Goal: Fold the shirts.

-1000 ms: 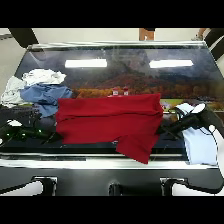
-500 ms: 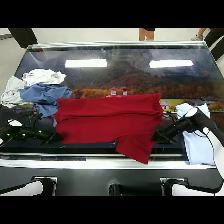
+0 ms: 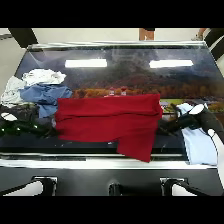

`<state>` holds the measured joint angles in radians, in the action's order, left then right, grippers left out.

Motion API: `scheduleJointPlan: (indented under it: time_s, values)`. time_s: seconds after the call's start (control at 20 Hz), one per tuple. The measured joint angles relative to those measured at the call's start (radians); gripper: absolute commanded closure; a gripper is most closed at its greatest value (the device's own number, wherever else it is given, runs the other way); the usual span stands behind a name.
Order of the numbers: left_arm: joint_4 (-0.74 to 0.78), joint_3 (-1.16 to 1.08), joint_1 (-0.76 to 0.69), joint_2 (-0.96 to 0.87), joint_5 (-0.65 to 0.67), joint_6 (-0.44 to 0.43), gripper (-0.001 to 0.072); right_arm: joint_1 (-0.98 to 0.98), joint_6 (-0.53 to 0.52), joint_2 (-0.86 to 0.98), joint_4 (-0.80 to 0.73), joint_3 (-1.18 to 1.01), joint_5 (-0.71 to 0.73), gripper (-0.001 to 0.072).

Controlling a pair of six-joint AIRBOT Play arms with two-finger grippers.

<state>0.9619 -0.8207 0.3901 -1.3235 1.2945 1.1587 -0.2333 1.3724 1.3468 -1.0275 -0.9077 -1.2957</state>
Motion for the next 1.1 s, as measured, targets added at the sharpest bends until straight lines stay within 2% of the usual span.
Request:
scheduleJointPlan:
  time_s: [0.15,0.3,0.7,0.75,0.8,0.85,0.9,1.0,1.1]
  values:
    - [-0.005,-0.110,-0.011,0.002,0.038,0.016,0.0679,0.000,0.023,-0.022,0.019,-0.108,0.022,0.0675]
    - [-0.008,-0.275,-0.036,-0.055,0.050,0.055,0.0679,0.002,0.042,0.036,0.064,-0.248,0.086,0.0674]
    - [-0.008,-0.845,-0.130,-0.548,0.135,0.196,0.0675,0.079,0.132,0.443,0.111,-0.658,0.226,0.0666]
    - [-0.009,-0.890,-0.133,-0.597,0.148,0.217,0.0601,0.083,0.144,0.479,0.113,-0.680,0.235,0.0665]
    - [-0.010,-0.921,-0.136,-0.633,0.153,0.230,0.0338,0.085,0.155,0.507,0.114,-0.694,0.238,0.0571]
    - [-0.014,-0.944,-0.137,-0.662,0.162,0.239,0.0133,0.088,0.163,0.531,0.114,-0.706,0.241,0.0275]
    - [-0.023,-0.961,-0.138,-0.679,0.168,0.251,0.0088,0.088,0.169,0.543,0.115,-0.715,0.243,0.0022]
    - [-0.039,-0.982,-0.135,-0.684,0.186,0.245,0.0088,0.080,0.153,0.547,0.113,-0.742,0.221,0.0003]
    - [-0.045,-0.992,-0.121,-0.655,0.202,0.234,0.0088,0.053,0.133,0.535,0.048,-0.767,0.172,0.0002]
